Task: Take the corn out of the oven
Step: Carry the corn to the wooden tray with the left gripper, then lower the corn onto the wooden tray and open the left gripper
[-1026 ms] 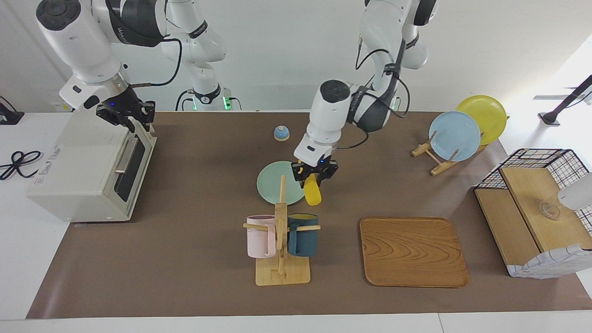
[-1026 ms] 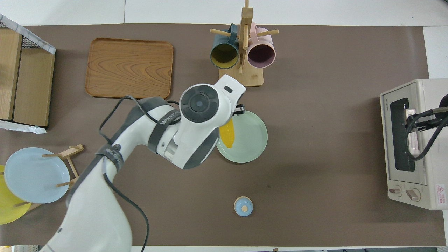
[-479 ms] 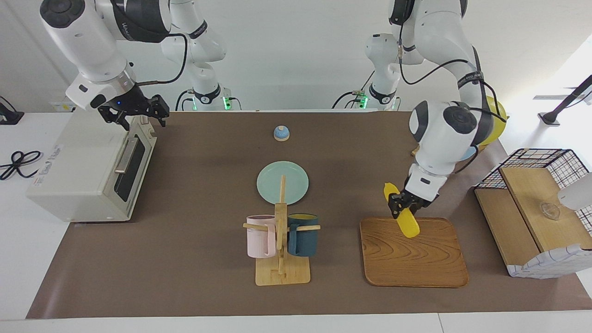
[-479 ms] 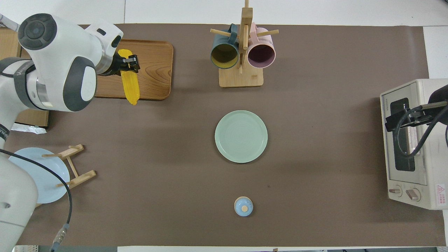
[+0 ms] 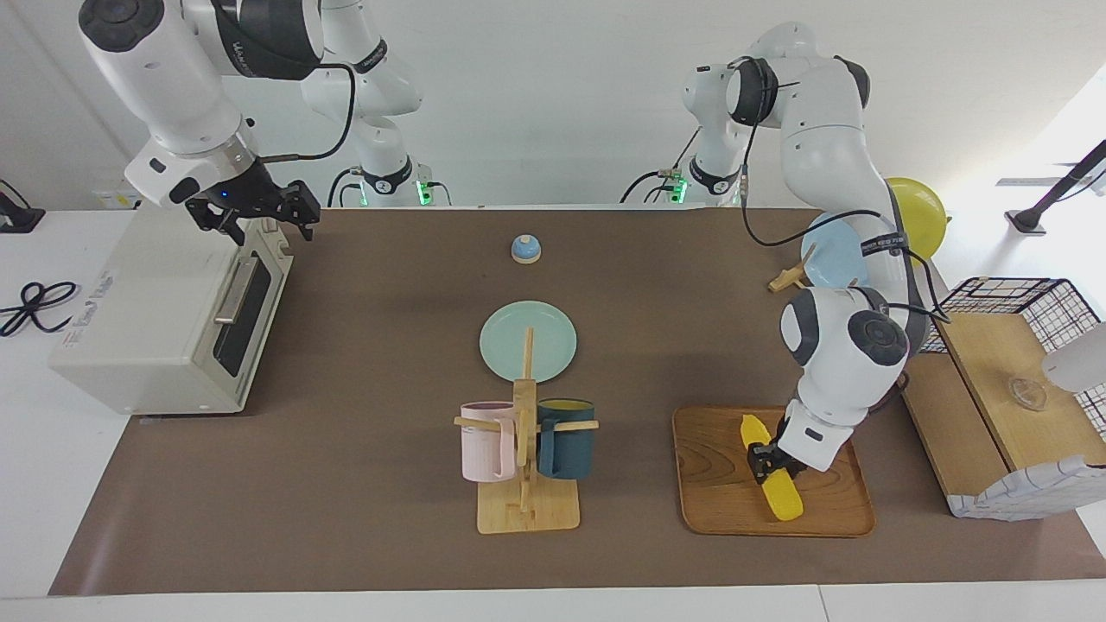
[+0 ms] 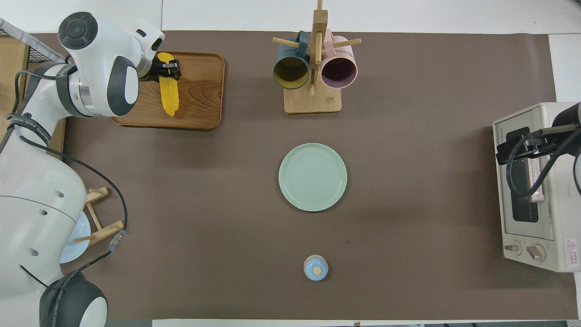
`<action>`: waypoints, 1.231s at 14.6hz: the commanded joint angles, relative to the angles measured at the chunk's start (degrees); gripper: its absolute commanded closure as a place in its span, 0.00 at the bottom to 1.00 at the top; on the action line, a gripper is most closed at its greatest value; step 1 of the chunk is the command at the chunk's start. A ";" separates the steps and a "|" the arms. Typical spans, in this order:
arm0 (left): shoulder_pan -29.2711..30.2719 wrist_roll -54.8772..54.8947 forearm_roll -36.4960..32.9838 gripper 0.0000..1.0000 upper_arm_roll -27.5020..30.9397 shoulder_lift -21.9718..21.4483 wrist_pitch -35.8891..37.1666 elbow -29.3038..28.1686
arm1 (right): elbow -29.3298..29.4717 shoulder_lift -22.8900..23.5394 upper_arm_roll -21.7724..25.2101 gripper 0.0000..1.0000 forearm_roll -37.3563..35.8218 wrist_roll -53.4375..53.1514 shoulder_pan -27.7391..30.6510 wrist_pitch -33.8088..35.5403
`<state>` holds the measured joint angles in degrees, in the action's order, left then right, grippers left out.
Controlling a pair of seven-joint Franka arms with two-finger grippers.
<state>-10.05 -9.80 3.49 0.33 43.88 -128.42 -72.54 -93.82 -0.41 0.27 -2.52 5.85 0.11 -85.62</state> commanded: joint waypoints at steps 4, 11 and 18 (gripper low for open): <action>0.38 5.75 -0.85 0.01 -0.42 1.21 1.41 1.53 | 1.89 0.94 0.17 0.00 0.23 -0.67 0.24 0.55; 0.56 5.41 -0.23 0.00 0.02 -13.26 16.69 -3.38 | 1.98 0.94 0.61 0.00 1.11 -0.49 1.03 0.02; 2.66 6.19 -0.85 0.00 0.29 -31.20 38.21 -5.42 | 1.98 0.67 0.61 0.00 0.94 -0.49 1.21 -0.33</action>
<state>-8.97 -4.68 3.34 0.91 19.25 -94.63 -73.98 -92.80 -0.26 0.91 -2.52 5.85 0.63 -85.74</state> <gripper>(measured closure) 0.000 0.000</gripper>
